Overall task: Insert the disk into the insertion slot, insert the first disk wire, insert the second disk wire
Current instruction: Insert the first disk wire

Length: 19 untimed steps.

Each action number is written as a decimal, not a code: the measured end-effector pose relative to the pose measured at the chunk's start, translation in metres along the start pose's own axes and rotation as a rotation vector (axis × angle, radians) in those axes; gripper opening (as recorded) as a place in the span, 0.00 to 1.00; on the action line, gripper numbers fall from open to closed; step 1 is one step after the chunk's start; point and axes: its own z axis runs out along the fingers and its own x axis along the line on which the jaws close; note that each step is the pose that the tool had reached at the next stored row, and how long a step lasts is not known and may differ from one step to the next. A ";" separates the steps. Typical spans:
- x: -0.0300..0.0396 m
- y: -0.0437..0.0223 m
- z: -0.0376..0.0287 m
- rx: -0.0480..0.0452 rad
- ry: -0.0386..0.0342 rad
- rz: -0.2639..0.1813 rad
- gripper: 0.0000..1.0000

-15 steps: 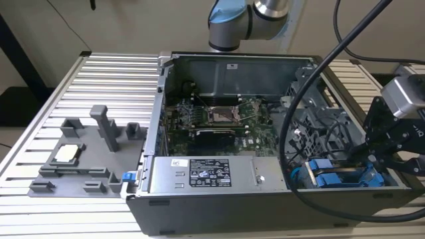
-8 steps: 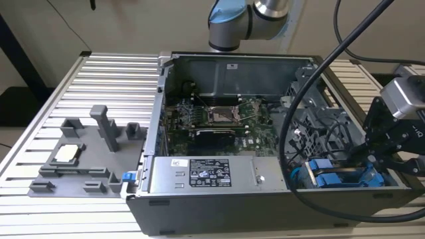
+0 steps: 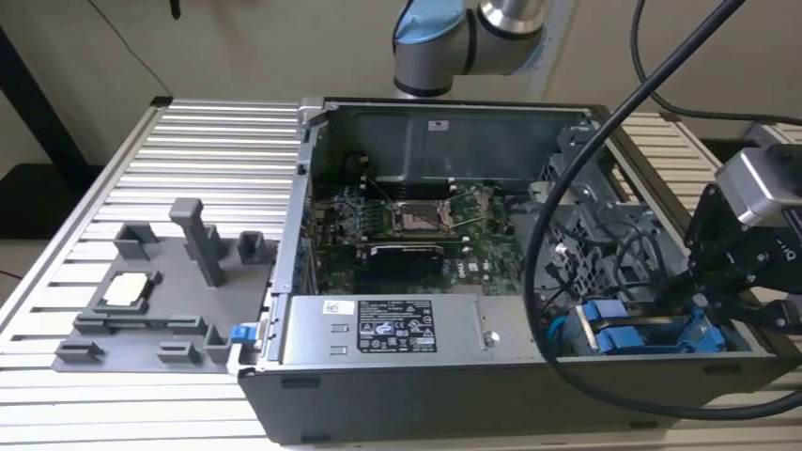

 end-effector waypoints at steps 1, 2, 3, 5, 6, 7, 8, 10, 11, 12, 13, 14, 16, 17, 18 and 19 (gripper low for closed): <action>0.0003 0.0000 0.0005 0.0005 -0.0002 0.003 0.19; 0.0006 -0.0001 0.0011 0.0009 -0.0005 0.005 0.19; 0.0008 -0.0002 0.0016 0.0014 -0.0006 0.008 0.19; 0.0014 -0.0003 0.0030 0.0022 -0.0009 0.011 0.19; 0.0015 -0.0003 0.0032 0.0023 -0.0007 0.012 0.19; 0.0015 -0.0003 0.0032 0.0023 -0.0006 0.012 0.19; 0.0016 -0.0003 0.0032 0.0023 -0.0006 0.012 0.19; 0.0016 -0.0003 0.0034 0.0022 -0.0009 0.012 0.19; 0.0016 -0.0003 0.0034 0.0023 -0.0009 0.012 0.19; 0.0016 -0.0003 0.0037 0.0022 -0.0009 0.012 0.19; 0.0017 -0.0004 0.0042 0.0022 -0.0010 0.012 0.19; 0.0018 -0.0004 0.0043 0.0023 -0.0008 0.012 0.19; 0.0019 -0.0004 0.0044 0.0023 -0.0009 0.012 0.19; 0.0019 -0.0004 0.0045 0.0023 -0.0010 0.012 0.19; 0.0019 -0.0004 0.0045 0.0022 -0.0010 0.012 0.19; 0.0020 -0.0005 0.0048 0.0023 -0.0018 0.012 0.20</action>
